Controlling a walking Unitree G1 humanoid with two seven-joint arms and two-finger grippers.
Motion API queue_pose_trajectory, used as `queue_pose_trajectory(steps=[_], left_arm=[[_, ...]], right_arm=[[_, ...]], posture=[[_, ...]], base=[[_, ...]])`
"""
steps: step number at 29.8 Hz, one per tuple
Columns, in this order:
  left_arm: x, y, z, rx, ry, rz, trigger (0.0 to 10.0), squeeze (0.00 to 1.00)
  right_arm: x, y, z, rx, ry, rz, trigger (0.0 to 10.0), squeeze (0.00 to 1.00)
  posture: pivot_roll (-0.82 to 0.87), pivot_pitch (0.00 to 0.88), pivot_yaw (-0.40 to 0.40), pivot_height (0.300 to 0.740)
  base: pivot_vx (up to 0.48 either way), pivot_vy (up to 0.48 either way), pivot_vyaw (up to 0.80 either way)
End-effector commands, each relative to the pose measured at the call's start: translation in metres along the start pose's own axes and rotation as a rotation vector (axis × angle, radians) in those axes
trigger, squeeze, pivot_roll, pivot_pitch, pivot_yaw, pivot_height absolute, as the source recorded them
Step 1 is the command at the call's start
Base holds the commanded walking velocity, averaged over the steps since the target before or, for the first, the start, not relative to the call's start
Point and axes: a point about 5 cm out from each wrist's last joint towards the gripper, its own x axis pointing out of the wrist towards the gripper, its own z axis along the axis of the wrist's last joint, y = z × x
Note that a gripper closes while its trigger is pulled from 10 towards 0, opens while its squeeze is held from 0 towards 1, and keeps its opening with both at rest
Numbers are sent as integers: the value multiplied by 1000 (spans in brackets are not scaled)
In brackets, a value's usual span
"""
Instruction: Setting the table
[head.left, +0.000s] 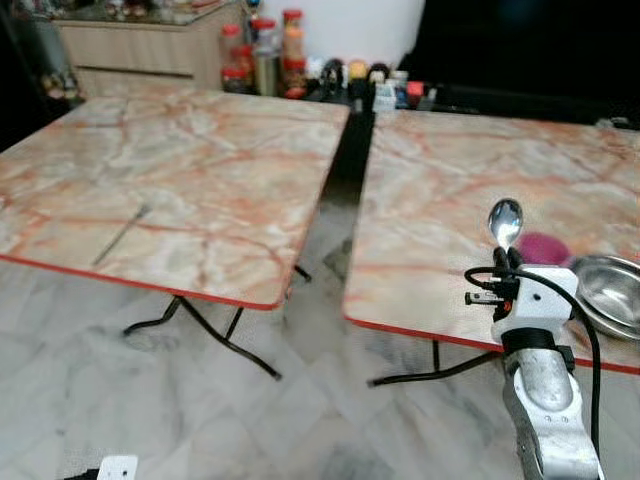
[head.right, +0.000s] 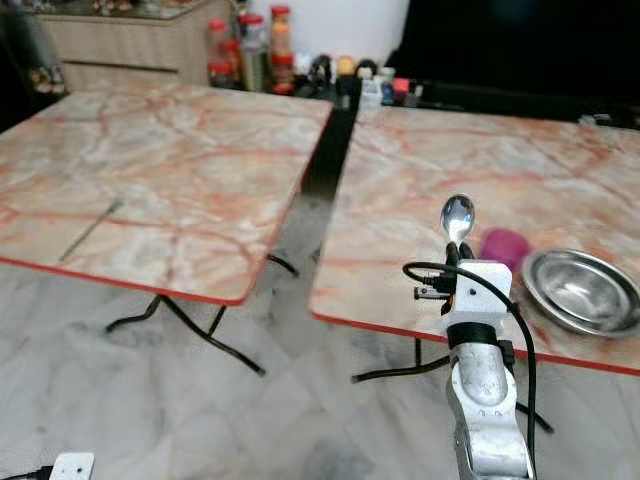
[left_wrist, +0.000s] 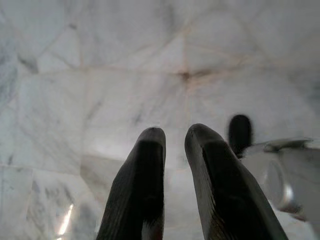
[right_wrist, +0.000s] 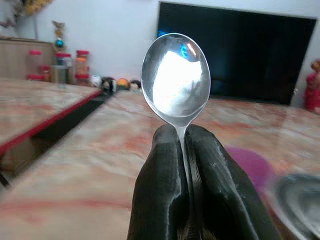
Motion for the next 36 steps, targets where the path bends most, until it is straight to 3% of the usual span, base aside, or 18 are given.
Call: queue_pose_trajectory(steps=[1,31,36], left_arm=[[-1,0,-5,14,23,-1,10000,0],[-1,-2,-6,4,23,-3,10000,0],[0,-4,-4,2,18,-10,10000,0]], right_arm=[[1,-5,4,-1,-11,-24,10000,0],[1,1,2,9,10,-1,10000,0],[1,3,2,17,12,3,10000,0]], posture=[[-8,84,12,740],[-7,94,1,740],[-9,97,2,740]], base=[[0,-424,0],[0,-427,0],[0,-147,0]])
